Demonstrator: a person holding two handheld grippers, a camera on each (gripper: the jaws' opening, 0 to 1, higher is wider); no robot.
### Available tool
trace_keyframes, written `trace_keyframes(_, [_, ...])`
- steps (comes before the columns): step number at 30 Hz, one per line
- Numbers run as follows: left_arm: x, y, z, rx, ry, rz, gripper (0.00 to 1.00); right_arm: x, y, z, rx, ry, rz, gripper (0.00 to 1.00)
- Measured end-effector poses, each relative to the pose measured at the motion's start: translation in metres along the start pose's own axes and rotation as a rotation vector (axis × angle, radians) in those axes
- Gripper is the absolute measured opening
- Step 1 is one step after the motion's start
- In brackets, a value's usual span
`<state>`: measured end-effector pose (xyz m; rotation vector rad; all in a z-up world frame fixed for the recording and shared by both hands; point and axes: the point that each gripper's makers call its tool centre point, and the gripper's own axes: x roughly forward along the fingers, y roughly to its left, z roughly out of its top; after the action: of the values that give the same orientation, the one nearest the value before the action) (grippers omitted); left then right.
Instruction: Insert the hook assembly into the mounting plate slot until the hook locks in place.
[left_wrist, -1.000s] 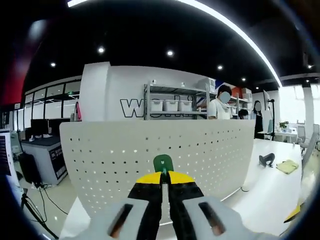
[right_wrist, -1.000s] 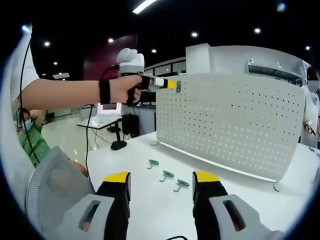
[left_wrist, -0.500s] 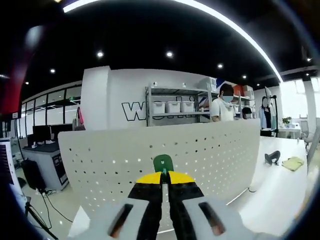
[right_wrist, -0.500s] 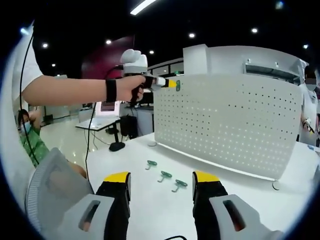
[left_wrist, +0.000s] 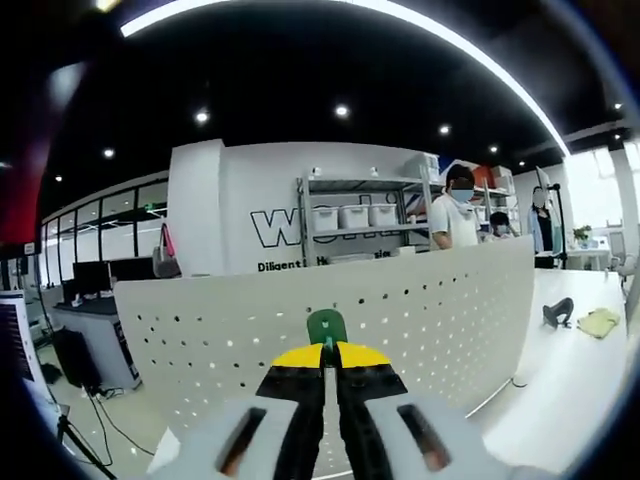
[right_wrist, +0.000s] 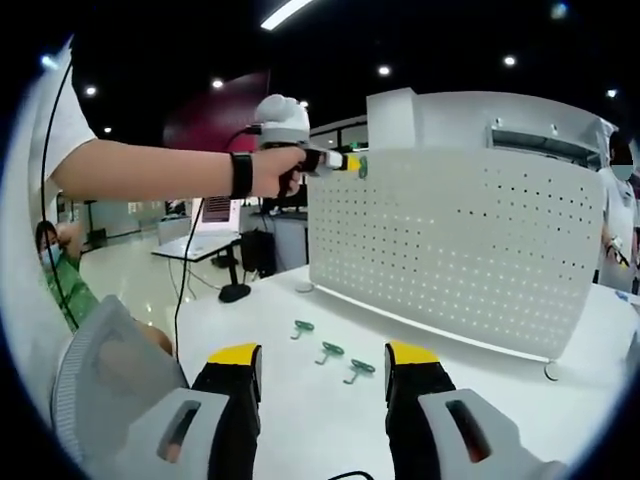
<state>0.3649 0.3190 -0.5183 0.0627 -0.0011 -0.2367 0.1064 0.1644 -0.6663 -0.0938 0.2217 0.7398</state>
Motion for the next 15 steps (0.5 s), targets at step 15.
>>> trace_keyframes(15, [0.018,0.002,0.0,0.041,0.013,0.019,0.02,-0.007,-0.002,-0.006,0.019,0.007,-0.019,0.5])
